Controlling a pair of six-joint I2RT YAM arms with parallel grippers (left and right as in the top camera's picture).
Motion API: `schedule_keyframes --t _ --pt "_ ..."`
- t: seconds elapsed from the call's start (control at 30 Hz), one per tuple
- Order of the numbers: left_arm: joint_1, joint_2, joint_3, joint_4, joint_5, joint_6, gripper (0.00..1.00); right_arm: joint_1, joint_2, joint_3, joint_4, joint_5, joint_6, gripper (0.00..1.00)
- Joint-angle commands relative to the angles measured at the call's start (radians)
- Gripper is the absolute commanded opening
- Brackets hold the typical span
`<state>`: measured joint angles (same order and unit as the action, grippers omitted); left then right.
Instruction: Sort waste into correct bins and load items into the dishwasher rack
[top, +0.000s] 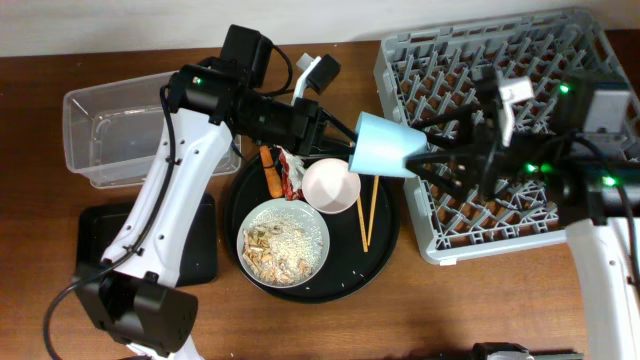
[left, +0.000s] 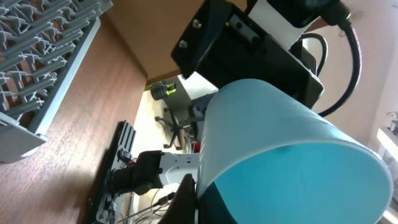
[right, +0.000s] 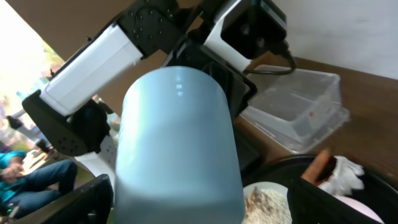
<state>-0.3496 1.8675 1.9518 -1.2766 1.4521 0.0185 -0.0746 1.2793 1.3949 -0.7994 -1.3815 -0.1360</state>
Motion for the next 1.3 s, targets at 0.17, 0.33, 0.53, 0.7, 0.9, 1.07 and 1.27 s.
schedule_keyframes --t 0.17,0.33,0.53,0.7,0.9,1.07,1.27 --pt "-0.004 0.007 0.008 0.0 0.032 0.023 0.0 0.106 0.01 0.001 0.058 -0.006 0.097 0.62" --pt "0.007 0.007 0.008 0.011 -0.146 0.023 0.86 0.076 -0.065 0.025 -0.151 0.596 0.153 0.62" --pt "0.047 0.007 0.008 0.01 -0.406 0.023 0.95 -0.241 -0.077 0.063 -0.465 1.172 0.303 0.61" --pt "0.047 0.007 0.008 0.004 -0.429 0.023 0.95 -0.453 0.082 0.063 -0.513 1.319 0.466 0.61" --pt "0.047 0.007 0.008 0.0 -0.432 0.023 0.96 -0.45 0.384 0.063 -0.494 1.291 0.459 0.61" --pt "0.043 0.007 0.008 -0.002 -0.538 0.023 0.97 -0.417 0.427 0.075 -0.443 1.276 0.431 0.76" --pt "0.042 0.007 0.008 -0.023 -0.736 0.023 0.98 -0.314 0.27 0.248 -0.545 1.194 0.327 0.77"
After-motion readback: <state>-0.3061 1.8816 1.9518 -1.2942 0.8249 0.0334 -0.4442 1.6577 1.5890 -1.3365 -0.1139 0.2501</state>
